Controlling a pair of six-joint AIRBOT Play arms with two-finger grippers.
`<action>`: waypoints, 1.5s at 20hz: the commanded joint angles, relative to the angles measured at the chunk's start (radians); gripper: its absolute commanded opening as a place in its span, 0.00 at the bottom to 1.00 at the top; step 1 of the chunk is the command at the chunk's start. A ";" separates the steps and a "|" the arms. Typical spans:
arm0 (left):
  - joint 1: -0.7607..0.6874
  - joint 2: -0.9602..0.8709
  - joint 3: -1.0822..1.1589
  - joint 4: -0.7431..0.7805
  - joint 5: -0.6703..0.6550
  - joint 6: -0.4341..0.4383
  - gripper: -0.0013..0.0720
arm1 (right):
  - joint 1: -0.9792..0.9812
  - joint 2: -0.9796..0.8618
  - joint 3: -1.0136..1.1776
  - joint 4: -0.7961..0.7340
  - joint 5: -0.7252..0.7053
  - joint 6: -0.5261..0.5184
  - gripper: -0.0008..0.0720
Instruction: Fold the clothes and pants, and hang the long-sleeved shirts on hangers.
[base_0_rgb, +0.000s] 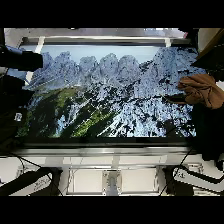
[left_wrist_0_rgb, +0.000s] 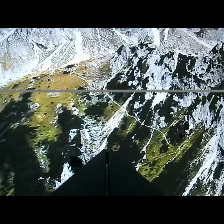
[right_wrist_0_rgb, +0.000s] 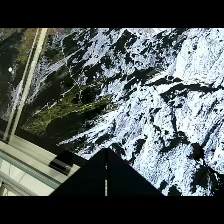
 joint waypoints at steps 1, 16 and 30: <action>0.000 0.000 0.000 0.000 0.000 0.000 0.06 | 0.000 0.000 0.000 0.000 0.001 0.000 0.03; 0.010 -0.067 0.000 0.347 0.095 0.013 0.47 | 0.000 0.000 0.000 -0.002 0.000 0.001 0.03; 0.683 -0.594 0.000 0.212 0.113 -0.188 0.97 | 0.000 0.000 0.000 -0.005 -0.032 0.001 0.03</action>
